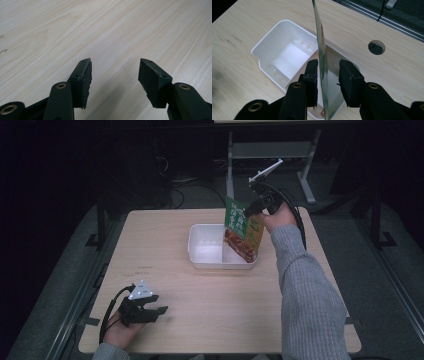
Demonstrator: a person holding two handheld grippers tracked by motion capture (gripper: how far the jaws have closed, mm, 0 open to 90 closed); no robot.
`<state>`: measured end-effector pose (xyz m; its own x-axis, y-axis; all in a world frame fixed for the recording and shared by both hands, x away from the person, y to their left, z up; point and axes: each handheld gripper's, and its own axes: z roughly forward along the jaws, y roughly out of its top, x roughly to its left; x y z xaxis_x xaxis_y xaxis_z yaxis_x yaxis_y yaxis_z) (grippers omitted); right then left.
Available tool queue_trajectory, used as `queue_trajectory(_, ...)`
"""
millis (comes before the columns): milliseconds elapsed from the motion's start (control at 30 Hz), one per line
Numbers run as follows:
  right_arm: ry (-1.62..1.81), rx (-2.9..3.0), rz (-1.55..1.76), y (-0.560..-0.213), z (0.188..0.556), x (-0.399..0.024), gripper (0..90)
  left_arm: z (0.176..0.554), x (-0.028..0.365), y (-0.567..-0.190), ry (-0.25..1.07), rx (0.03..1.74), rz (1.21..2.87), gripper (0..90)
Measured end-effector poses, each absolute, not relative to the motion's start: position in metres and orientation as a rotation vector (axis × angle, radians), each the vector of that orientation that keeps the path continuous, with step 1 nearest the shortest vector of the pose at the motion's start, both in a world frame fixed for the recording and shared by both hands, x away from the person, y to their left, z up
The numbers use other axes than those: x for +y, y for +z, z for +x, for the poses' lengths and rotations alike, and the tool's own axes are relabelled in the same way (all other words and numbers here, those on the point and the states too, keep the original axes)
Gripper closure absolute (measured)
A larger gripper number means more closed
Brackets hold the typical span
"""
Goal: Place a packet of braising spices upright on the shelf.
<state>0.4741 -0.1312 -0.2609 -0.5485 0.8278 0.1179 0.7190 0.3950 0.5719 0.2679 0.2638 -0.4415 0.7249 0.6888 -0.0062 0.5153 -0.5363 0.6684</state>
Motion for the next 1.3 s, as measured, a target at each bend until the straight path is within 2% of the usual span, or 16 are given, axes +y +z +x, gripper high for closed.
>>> queue_trajectory(500, 0.936, 2.474, 1.376, -0.256, 0.456, -0.160, 58.0, 0.268, 0.263, -0.442, 0.340, 0.910, 2.264, 41.2)
queue_trajectory(1300, 1.065, 2.486, 1.377, -0.260, 0.432, -0.192, 51.3, 0.267, 0.262, -0.442, 0.340, 0.903, 2.261, 40.7)
